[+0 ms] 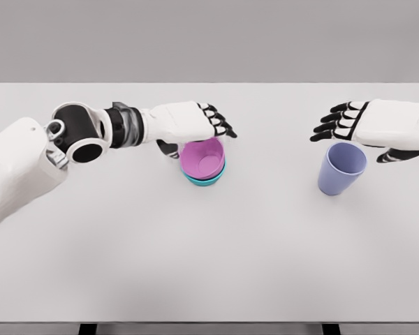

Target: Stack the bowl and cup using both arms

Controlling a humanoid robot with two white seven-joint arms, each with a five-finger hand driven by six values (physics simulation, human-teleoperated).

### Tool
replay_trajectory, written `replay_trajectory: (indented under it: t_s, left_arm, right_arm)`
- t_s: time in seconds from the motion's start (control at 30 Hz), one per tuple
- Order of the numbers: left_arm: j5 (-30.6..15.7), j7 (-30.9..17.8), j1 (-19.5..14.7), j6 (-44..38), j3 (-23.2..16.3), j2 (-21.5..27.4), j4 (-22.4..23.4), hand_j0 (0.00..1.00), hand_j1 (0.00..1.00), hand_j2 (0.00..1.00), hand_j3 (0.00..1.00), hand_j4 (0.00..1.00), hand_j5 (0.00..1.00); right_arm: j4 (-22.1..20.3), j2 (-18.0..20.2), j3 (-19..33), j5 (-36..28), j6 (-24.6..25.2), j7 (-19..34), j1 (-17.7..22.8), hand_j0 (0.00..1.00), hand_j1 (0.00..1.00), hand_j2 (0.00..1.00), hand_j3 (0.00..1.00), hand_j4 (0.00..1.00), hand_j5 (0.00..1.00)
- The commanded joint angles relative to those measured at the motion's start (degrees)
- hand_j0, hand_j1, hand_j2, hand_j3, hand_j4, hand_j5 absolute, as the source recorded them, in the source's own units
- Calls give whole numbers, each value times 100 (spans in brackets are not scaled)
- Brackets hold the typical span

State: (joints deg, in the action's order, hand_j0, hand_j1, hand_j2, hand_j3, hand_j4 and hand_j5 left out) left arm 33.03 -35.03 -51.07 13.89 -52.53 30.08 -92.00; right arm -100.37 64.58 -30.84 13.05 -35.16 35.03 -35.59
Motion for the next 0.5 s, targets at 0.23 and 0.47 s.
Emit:
replay_trajectory:
  t_s: [0.23,0.47]
  left_arm:
    - [-2624,3,1019,2111,2651,1140,-512,100,100,100,100,100,100]
    - [-5579,3,2742,2111,3310,2266,23,100,100,100,100,100,100]
  right_arm:
    - [-9,-59,-458,-13,16,-3,53,100,100,100,100,100,100]
    - [131,-77,-475,13,16,-3,9,100,100,100,100,100,100]
